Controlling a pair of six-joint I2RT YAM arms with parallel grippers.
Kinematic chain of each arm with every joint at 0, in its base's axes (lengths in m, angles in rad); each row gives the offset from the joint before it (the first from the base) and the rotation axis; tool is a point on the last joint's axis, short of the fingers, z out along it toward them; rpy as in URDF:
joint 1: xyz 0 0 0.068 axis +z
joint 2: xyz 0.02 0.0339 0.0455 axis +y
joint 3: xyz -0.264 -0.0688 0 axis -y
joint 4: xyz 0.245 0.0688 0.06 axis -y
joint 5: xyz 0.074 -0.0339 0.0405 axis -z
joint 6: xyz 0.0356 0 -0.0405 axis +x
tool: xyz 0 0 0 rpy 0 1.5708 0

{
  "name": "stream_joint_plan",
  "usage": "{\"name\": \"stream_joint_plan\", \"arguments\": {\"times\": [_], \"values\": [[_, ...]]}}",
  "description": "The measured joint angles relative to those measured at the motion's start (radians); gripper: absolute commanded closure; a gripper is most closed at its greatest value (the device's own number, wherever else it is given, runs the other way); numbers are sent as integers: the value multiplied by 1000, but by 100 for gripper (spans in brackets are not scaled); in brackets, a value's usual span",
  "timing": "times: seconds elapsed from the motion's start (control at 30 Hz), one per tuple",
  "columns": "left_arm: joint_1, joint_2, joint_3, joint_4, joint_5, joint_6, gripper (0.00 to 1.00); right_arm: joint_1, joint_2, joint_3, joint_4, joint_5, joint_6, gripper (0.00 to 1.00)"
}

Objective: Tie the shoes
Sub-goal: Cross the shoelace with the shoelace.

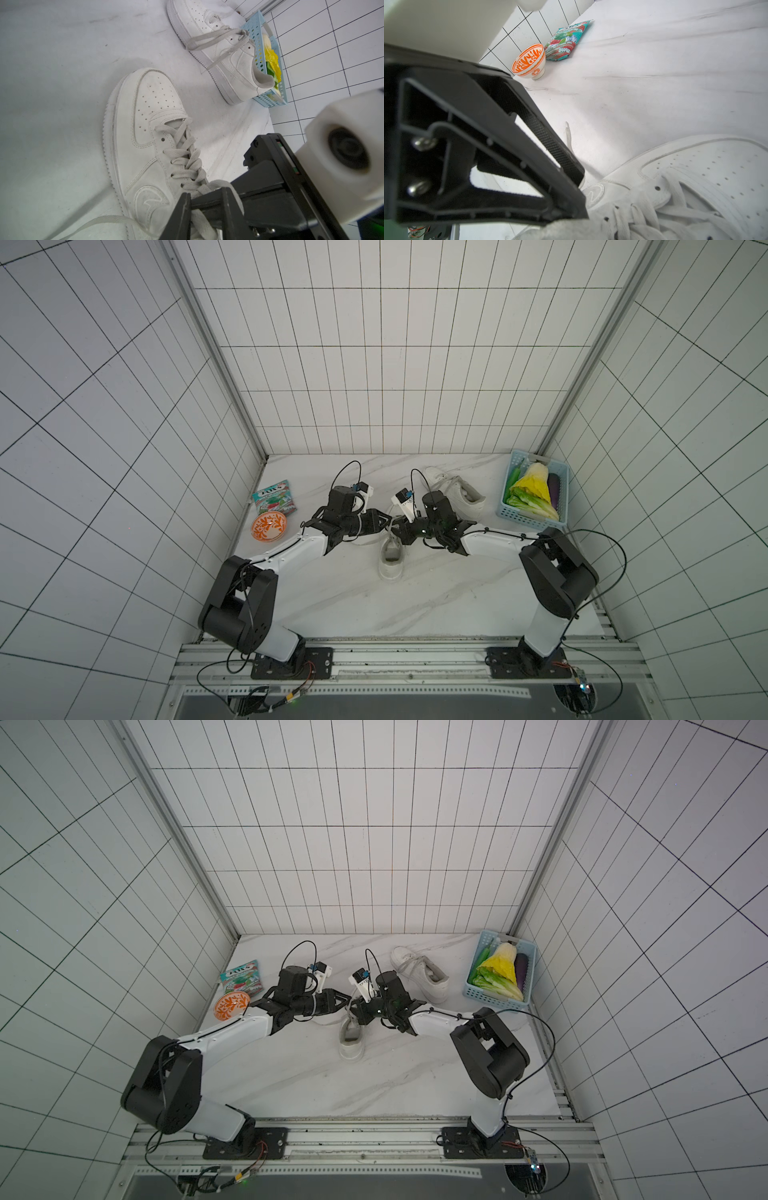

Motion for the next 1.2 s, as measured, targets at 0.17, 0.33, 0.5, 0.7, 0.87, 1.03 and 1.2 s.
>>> {"name": "stream_joint_plan", "arguments": {"times": [0.17, 0.33, 0.5, 0.7, 0.87, 1.03, 1.2], "values": [[1, 0, -9, 14, 3, -29, 74, 0, 0, -8, 15, 2, 0, 100], [4, 0, -17, 21, 3, -43, 74, 0, -2, -17, 27, 7, 1, 100], [10, -2, -28, 17, 1, -54, 73, 0, -7, -21, 29, 20, 1, 100], [11, -8, -32, 15, 1, -59, 73, 0, -7, -21, 29, 24, 0, 100], [11, -10, -32, 13, 2, -59, 73, 0, -7, -21, 28, 27, 0, 100], [11, -23, -32, -4, 0, -64, 75, 0, -7, -21, 28, 31, 0, 100], [5, -31, -32, -28, 4, -85, 75, 0, -8, -21, 29, 36, 0, 100]]}}
